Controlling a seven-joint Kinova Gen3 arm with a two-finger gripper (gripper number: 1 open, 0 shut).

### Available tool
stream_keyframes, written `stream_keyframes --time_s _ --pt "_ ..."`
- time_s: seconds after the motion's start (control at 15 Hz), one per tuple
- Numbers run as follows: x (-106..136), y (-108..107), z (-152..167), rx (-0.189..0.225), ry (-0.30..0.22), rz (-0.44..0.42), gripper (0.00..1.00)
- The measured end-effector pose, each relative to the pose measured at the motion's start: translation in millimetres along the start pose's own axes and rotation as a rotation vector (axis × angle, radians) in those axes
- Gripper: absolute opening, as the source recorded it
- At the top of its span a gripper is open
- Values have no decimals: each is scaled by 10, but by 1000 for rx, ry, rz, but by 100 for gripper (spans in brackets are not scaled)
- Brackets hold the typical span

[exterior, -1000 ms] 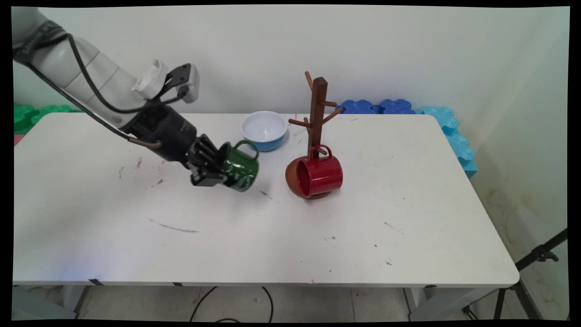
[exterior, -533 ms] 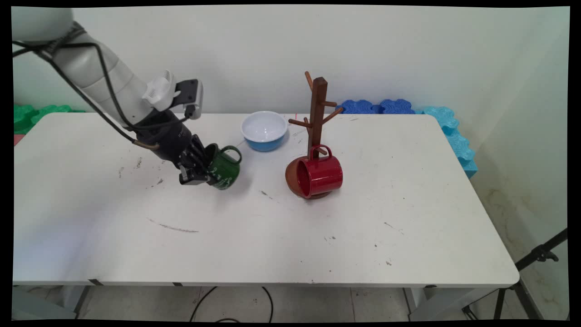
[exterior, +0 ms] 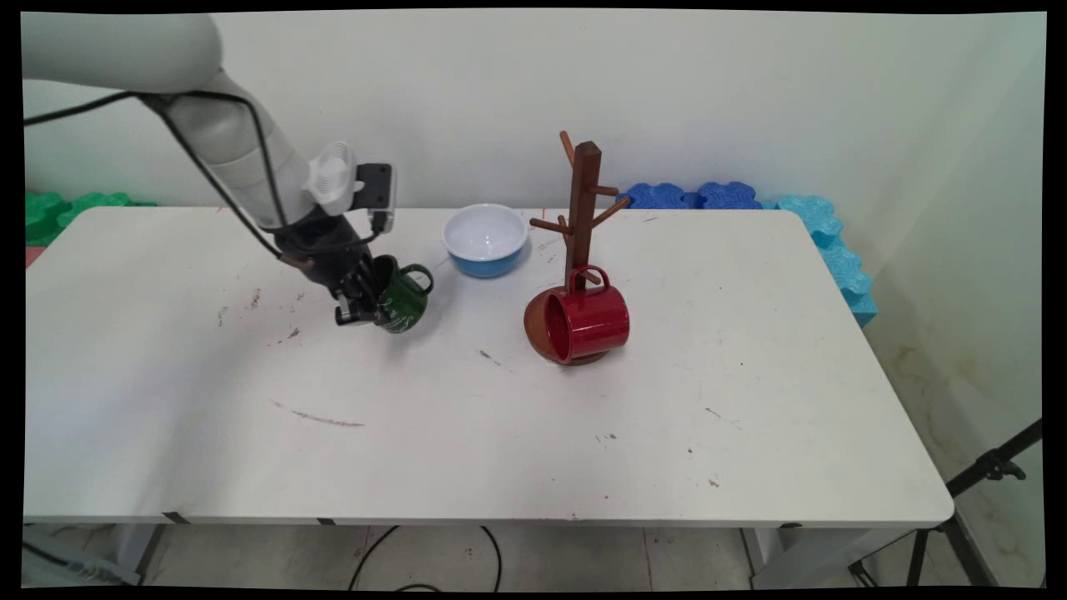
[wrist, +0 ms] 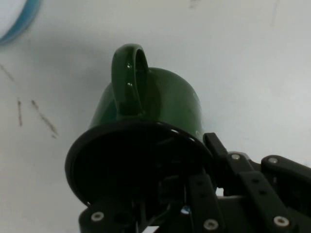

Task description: Place the picked object on the table

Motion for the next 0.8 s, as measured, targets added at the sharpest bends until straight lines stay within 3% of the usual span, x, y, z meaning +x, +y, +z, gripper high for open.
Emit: stream_keyframes --time_s 0.8 --pt "413 -328 449 42 -68 23 0"
